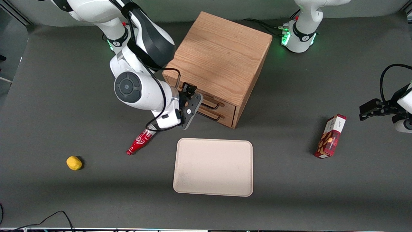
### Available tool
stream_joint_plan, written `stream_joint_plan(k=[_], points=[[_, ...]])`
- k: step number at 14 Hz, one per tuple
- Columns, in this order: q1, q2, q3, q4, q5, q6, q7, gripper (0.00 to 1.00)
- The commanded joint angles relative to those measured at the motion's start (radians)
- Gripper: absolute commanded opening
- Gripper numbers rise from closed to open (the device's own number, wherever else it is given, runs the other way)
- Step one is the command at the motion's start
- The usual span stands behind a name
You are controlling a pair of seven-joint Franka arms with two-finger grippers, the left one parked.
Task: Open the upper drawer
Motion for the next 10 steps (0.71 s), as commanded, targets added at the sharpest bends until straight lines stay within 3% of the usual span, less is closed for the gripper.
stream_joint_plan(k=[1, 10], points=[[-0.002, 0.027, -0.008, 0.001, 0.03, -0.007, -0.087, 1.0], [0.006, 0.057, -0.008, -0.044, 0.049, 0.035, -0.088, 1.0]])
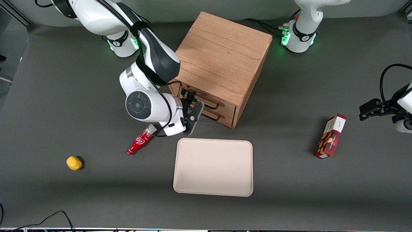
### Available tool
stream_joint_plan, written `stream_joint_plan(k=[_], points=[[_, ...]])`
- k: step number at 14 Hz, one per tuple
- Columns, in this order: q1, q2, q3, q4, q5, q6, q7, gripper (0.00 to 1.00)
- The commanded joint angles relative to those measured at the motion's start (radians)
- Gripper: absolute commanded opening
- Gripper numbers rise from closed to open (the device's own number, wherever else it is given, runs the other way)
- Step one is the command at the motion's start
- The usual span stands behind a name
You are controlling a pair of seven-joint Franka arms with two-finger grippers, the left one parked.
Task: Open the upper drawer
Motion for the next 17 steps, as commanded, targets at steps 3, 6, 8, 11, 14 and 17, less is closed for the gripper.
stream_joint_plan(k=[3, 6, 8, 11, 14, 17], points=[[0.01, 0.007, -0.006, -0.021, 0.026, 0.028, -0.025, 1.0], [0.012, 0.017, -0.006, -0.021, 0.025, 0.051, -0.027, 1.0], [0.012, 0.037, -0.006, -0.01, 0.019, 0.054, -0.027, 1.0], [0.015, 0.058, -0.048, 0.033, 0.012, 0.067, -0.079, 1.0], [0.021, 0.072, -0.082, 0.071, 0.009, 0.072, -0.106, 1.0], [0.024, 0.087, -0.122, 0.109, 0.009, 0.074, -0.145, 1.0]])
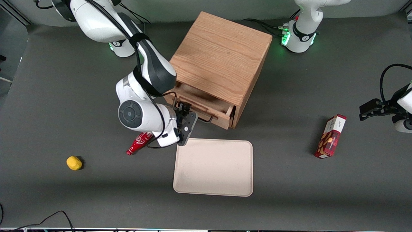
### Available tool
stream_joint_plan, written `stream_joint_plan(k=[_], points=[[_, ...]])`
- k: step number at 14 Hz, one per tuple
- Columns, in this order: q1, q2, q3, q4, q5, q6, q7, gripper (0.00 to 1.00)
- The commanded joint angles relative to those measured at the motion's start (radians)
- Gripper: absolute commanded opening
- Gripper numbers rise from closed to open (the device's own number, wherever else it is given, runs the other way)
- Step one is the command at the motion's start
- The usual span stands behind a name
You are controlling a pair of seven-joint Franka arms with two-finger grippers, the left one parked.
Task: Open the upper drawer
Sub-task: 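Pull the handle outward with the right gripper, sliding the drawer open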
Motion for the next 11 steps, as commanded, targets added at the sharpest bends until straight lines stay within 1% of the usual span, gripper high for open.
stream_joint_plan(k=[1, 3, 5, 9, 11], points=[[0.014, 0.05, -0.047, 0.089, 0.007, -0.003, -0.049, 1.0], [0.016, 0.063, -0.073, 0.111, 0.007, 0.012, -0.078, 1.0], [0.014, 0.066, -0.09, 0.112, 0.007, 0.061, -0.1, 1.0], [0.003, 0.089, -0.1, 0.118, 0.007, 0.109, -0.129, 1.0], [0.008, 0.093, -0.128, 0.127, 0.009, 0.112, -0.141, 1.0]])
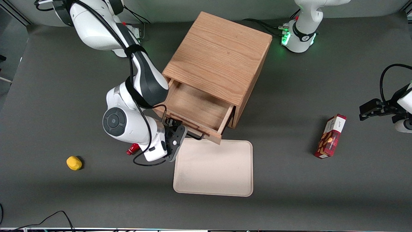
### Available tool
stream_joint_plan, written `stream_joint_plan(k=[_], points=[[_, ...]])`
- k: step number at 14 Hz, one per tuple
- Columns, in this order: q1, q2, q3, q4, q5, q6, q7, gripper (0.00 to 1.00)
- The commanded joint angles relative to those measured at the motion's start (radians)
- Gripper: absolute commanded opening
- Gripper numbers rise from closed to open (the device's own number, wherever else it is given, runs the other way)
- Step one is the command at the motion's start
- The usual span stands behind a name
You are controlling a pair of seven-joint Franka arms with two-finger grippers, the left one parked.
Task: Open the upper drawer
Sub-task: 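Pull the handle outward with the right gripper, sliding the drawer open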
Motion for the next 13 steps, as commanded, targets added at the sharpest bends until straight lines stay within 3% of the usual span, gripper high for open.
stream_joint_plan(k=[1, 13], points=[[0.007, 0.032, -0.038, 0.06, 0.007, 0.008, -0.036, 1.0], [-0.002, 0.038, -0.104, 0.066, 0.009, 0.166, -0.024, 1.0]])
